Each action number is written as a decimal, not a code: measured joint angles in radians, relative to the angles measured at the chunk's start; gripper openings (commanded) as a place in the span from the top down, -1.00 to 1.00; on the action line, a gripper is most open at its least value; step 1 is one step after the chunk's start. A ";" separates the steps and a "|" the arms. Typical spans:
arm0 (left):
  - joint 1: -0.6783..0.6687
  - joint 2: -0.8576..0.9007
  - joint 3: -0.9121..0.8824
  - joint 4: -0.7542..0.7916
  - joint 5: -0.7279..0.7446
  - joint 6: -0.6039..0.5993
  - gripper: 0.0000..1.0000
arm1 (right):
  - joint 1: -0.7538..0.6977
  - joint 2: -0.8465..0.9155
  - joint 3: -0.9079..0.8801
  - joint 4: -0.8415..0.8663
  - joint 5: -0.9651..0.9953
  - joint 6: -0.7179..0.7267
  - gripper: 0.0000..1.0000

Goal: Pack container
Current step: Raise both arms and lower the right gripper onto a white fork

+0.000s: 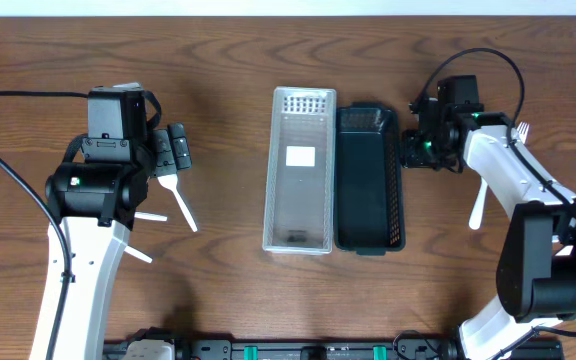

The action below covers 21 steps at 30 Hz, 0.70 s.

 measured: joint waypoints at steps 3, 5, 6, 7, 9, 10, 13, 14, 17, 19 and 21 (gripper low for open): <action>0.000 0.000 0.000 0.000 0.000 0.000 -0.96 | 0.000 0.000 0.000 0.003 0.000 -0.003 0.35; 0.000 0.000 0.000 0.000 0.001 0.000 -0.96 | 0.000 0.000 0.000 -0.001 0.035 0.014 0.34; 0.000 0.000 0.000 0.000 0.002 0.000 -0.96 | 0.000 0.000 0.000 -0.007 0.065 0.032 0.30; 0.000 0.000 0.000 0.000 0.003 0.000 -0.96 | 0.000 0.000 0.000 -0.014 0.100 0.053 0.17; 0.000 0.000 0.000 0.000 0.003 0.000 -0.96 | -0.002 0.000 0.003 -0.038 0.174 0.088 -0.08; 0.000 0.000 0.000 0.000 0.003 0.000 -0.96 | -0.005 -0.002 0.007 -0.055 0.206 0.105 -0.12; 0.000 0.000 0.000 0.000 0.003 0.000 -0.96 | -0.024 -0.021 0.045 -0.121 0.312 0.125 -0.28; 0.000 0.000 0.000 0.000 0.003 0.000 -0.96 | -0.032 -0.035 0.058 -0.130 0.338 0.130 -0.39; 0.000 0.000 0.000 0.000 0.003 0.000 -0.96 | -0.076 -0.103 0.102 -0.153 0.396 0.145 -0.54; 0.000 0.000 0.000 -0.004 0.003 0.000 -0.96 | -0.116 -0.141 0.122 -0.177 0.411 0.158 -0.61; 0.000 0.000 0.000 -0.008 0.003 0.000 -0.96 | -0.165 -0.158 0.133 -0.206 0.423 0.171 -0.67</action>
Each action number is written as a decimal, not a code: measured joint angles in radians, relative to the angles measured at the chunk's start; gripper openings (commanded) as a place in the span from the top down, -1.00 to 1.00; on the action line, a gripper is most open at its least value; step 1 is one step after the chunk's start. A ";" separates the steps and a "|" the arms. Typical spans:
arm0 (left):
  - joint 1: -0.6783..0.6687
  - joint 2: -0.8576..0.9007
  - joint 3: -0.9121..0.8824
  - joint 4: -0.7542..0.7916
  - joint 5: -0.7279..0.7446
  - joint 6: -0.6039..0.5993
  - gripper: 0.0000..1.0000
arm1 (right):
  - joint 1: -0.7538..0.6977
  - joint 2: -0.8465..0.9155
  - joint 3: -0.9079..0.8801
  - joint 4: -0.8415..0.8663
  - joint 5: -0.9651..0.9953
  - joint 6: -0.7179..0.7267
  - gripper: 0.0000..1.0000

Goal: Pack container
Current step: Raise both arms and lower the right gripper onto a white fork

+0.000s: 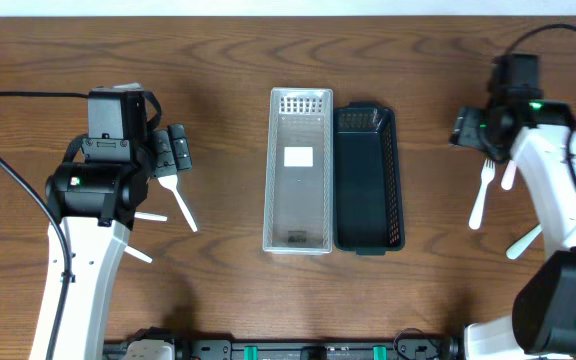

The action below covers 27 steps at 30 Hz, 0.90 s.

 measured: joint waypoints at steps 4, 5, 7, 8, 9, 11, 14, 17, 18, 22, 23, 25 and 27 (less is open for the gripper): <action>0.000 0.000 0.000 -0.003 0.000 0.000 -0.96 | -0.087 0.048 0.000 -0.035 -0.009 -0.006 -0.71; 0.000 0.000 0.000 -0.003 0.000 0.000 -0.96 | -0.100 0.065 0.000 -0.039 -0.014 -0.011 -0.73; 0.000 0.000 0.000 -0.004 0.000 0.000 -0.96 | -0.121 0.108 0.000 -0.046 -0.027 -0.023 -0.76; 0.000 0.000 0.000 -0.004 0.000 0.000 -0.96 | -0.123 0.124 0.000 -0.047 -0.031 -0.025 -0.77; 0.000 0.000 0.000 -0.004 0.000 0.000 -0.96 | -0.126 0.144 0.000 -0.047 -0.035 -0.030 -0.78; 0.000 0.000 0.000 -0.004 0.000 0.000 -0.96 | -0.127 0.167 0.000 -0.046 -0.043 -0.040 -0.79; 0.000 0.000 0.000 -0.004 0.000 0.000 -0.96 | -0.127 0.202 0.000 -0.045 -0.050 -0.052 -0.82; 0.000 0.000 0.000 -0.004 0.000 0.000 -0.96 | -0.127 0.230 0.000 -0.041 -0.051 -0.063 -0.82; 0.000 0.000 0.000 -0.004 0.000 0.000 -0.96 | -0.127 0.242 0.000 -0.040 -0.051 -0.064 -0.82; 0.000 0.000 0.000 -0.005 0.000 0.000 -0.96 | -0.127 0.295 0.000 -0.027 -0.056 -0.067 -0.82; 0.000 0.000 0.000 -0.005 0.000 0.000 -0.96 | -0.127 0.309 0.000 -0.021 -0.062 -0.069 -0.82; 0.000 0.000 0.000 -0.005 0.000 0.000 -0.96 | -0.127 0.332 0.000 -0.011 -0.077 -0.070 -0.82; 0.000 0.000 0.000 -0.005 0.000 0.000 -0.96 | -0.127 0.348 0.000 -0.001 -0.090 -0.071 -0.82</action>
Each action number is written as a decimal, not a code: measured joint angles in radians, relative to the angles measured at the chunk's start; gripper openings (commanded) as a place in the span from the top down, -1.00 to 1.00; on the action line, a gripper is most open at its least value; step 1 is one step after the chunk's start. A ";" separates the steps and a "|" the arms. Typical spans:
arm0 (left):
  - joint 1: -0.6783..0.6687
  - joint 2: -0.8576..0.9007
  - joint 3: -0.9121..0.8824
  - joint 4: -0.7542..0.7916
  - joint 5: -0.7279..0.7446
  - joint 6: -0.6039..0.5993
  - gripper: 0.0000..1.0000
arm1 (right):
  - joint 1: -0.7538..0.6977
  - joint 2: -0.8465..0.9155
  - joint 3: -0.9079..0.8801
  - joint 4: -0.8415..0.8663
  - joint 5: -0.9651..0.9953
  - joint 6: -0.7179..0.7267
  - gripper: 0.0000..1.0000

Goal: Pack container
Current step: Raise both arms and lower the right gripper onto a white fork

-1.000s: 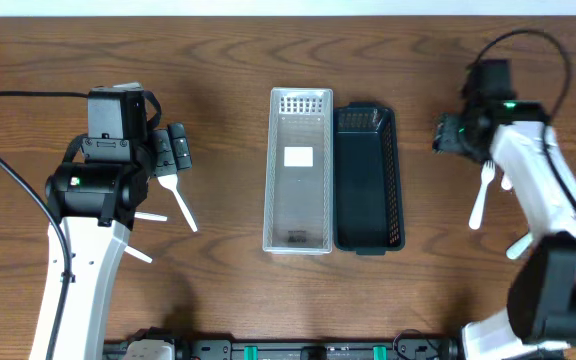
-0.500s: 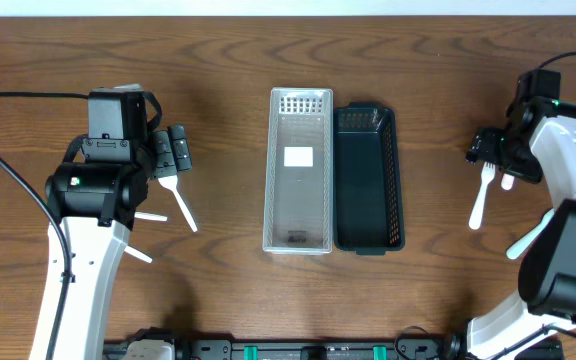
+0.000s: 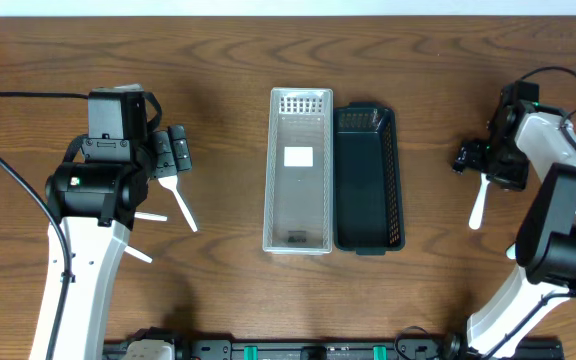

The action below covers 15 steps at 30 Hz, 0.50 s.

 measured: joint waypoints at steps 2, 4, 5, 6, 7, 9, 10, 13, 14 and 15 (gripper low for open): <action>0.000 0.000 0.000 0.000 0.000 0.000 -0.96 | 0.000 0.007 0.000 0.010 -0.010 -0.003 -0.83; 0.000 0.000 0.000 -0.001 0.000 0.000 -0.96 | 0.000 0.007 0.000 0.015 -0.017 -0.007 -0.84; 0.000 0.000 0.000 -0.001 0.000 0.000 -0.96 | 0.000 0.007 0.000 0.019 -0.021 -0.012 -0.84; 0.000 0.000 0.000 -0.001 0.000 0.000 -0.96 | 0.000 0.007 0.000 0.020 -0.023 -0.014 -0.84; 0.000 0.000 0.000 -0.001 0.000 0.000 -0.96 | 0.000 0.007 0.000 0.023 -0.024 -0.018 -0.85; 0.000 0.000 0.000 -0.001 0.000 0.000 -0.96 | 0.000 0.008 0.000 0.038 -0.027 -0.021 -0.85; 0.000 0.000 0.000 -0.001 0.000 0.000 -0.96 | 0.000 0.008 0.000 0.040 -0.028 -0.021 -0.86; 0.000 0.000 0.000 -0.001 0.000 0.000 -0.96 | 0.000 0.012 0.000 0.061 -0.032 -0.029 -0.85; 0.000 0.000 0.000 -0.001 0.000 0.000 -0.96 | 0.000 0.013 0.000 0.062 -0.036 -0.032 -0.84; 0.000 0.000 0.000 -0.001 0.000 0.000 -0.96 | 0.000 0.013 0.000 0.063 -0.037 -0.034 -0.82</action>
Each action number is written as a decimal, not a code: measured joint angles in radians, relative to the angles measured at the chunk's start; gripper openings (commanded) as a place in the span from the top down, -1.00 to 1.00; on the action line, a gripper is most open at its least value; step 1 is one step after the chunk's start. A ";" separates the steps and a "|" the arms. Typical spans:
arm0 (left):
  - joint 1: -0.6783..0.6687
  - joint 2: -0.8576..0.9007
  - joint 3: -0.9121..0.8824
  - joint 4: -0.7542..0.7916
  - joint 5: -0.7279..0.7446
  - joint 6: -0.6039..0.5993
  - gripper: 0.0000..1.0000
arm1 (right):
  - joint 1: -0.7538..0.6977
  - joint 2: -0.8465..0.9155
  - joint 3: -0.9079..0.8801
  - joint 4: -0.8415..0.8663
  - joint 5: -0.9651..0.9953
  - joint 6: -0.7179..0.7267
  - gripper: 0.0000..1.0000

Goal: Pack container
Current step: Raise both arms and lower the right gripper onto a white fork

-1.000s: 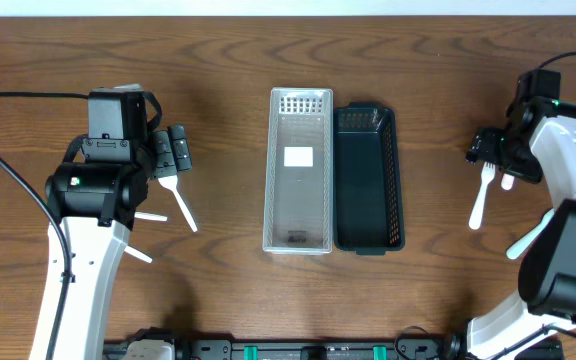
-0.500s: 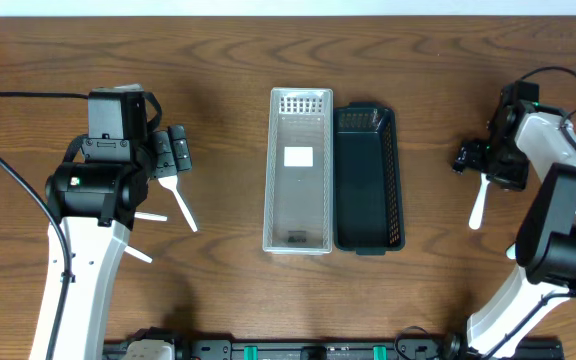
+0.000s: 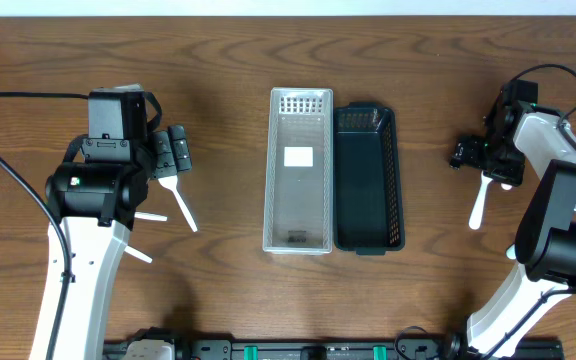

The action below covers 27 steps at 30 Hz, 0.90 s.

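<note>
A clear plastic container (image 3: 299,170) stands mid-table, with a dark green basket (image 3: 369,180) touching its right side. White plastic forks lie on both sides. My left gripper (image 3: 172,150) hangs open over the head of a left fork (image 3: 179,205). At the far right, my right gripper (image 3: 463,155) points left, its fingers apart and holding nothing. It sits just up and left of the head of a right fork (image 3: 479,203).
Two more white utensils (image 3: 149,215) (image 3: 138,255) lie beside the left arm, partly hidden by it. Another white utensil (image 3: 518,248) shows by the right arm. The clear container holds a white label and a small dark spot near its front end.
My right gripper has shifted very slightly up and left beside the right fork's head. The left arm, the forks and both containers have not moved.
My right gripper was first at the dark basket's right rim. Then it was off to the right, up near the forks. Later it was lower, beside the right fork's head, and it is there now. The left arm stayed still over its fork throughout.
</note>
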 measured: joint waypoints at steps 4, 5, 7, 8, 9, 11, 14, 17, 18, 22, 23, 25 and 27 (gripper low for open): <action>0.000 0.000 0.000 0.000 0.000 0.000 -0.96 | -0.001 0.002 0.000 0.002 -0.010 -0.010 -0.68; 0.000 0.000 0.000 0.000 0.000 0.000 -0.96 | -0.001 0.002 0.000 0.002 -0.011 -0.013 -0.61; 0.000 0.000 0.000 0.000 0.000 0.000 -0.96 | -0.001 0.002 0.000 0.001 -0.012 -0.017 -0.44; 0.000 0.000 0.000 0.000 0.000 0.000 -0.96 | -0.001 0.002 0.000 0.001 -0.012 -0.016 -0.36; 0.000 0.000 0.000 0.000 0.000 0.000 -0.96 | -0.001 0.002 0.000 0.001 -0.011 -0.016 -0.27; 0.000 0.000 0.000 0.000 0.000 0.000 -0.96 | -0.001 0.002 0.000 0.001 -0.012 -0.021 -0.14; 0.000 0.000 0.000 0.000 0.000 0.000 -0.96 | -0.001 0.002 0.000 0.001 -0.011 -0.019 0.03; 0.000 0.000 0.000 0.000 0.000 0.000 -0.96 | -0.001 0.002 0.000 0.000 -0.011 -0.019 0.10; 0.000 0.000 0.000 0.000 0.000 0.000 -0.96 | -0.001 0.002 0.000 0.000 -0.011 -0.019 0.16; 0.000 0.000 0.000 0.000 0.000 0.000 -0.96 | -0.001 0.002 0.000 0.000 -0.010 -0.022 0.35; 0.000 0.000 0.000 0.000 0.000 0.000 -0.96 | -0.001 0.002 0.000 0.000 -0.010 -0.023 0.41; 0.000 0.000 0.000 0.000 0.000 0.000 -0.96 | -0.001 0.002 0.000 0.000 -0.009 -0.022 0.43; 0.000 0.000 0.000 0.000 0.000 0.000 -0.96 | -0.001 0.002 0.000 0.000 -0.009 -0.022 0.47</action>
